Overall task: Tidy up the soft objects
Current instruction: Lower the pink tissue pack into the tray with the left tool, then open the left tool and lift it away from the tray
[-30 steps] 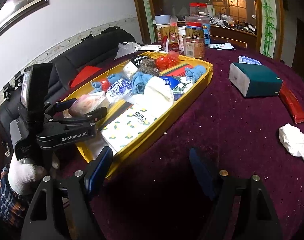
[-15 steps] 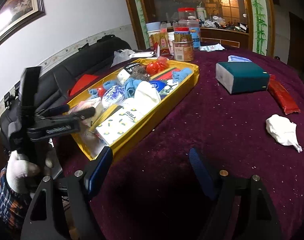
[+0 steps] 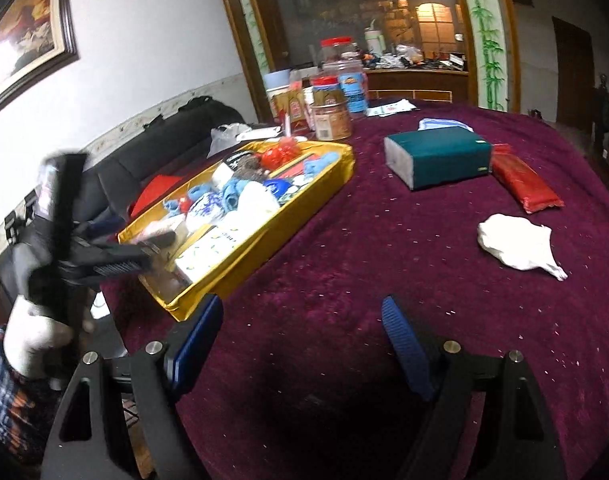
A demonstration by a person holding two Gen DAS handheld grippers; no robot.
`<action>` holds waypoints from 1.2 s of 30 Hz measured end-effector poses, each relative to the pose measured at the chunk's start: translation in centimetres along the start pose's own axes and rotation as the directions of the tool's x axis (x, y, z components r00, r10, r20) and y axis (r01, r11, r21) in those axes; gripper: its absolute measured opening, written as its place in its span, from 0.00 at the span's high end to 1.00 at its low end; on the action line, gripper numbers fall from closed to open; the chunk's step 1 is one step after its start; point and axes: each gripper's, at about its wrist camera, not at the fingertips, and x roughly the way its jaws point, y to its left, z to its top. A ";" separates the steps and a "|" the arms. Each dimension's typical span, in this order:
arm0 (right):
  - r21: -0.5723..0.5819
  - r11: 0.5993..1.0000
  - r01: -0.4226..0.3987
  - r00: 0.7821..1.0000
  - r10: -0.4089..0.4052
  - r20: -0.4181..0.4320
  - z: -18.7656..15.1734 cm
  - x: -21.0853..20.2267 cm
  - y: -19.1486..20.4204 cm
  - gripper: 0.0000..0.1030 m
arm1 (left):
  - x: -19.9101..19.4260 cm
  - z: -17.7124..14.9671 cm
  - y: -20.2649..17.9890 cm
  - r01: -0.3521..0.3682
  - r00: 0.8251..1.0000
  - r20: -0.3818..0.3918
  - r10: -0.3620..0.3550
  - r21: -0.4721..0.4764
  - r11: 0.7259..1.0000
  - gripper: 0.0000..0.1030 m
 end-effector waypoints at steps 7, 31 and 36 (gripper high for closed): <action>0.028 1.000 0.004 1.000 -0.004 0.008 0.0 -0.5 -1.1 0.21 | 2.2 0.9 -2.9 -0.038 0.998 -0.053 0.046 0.132 0.990 0.01; 0.089 0.996 -0.018 1.000 0.018 0.000 0.7 1.0 -2.5 0.20 | 6.2 10.1 -2.5 0.016 0.995 -0.095 0.003 0.193 0.981 0.01; 0.072 0.997 -0.036 0.999 0.038 -0.018 0.8 1.9 -1.3 0.20 | 10.1 10.1 -3.0 -0.014 0.979 -0.194 0.068 0.264 0.964 0.00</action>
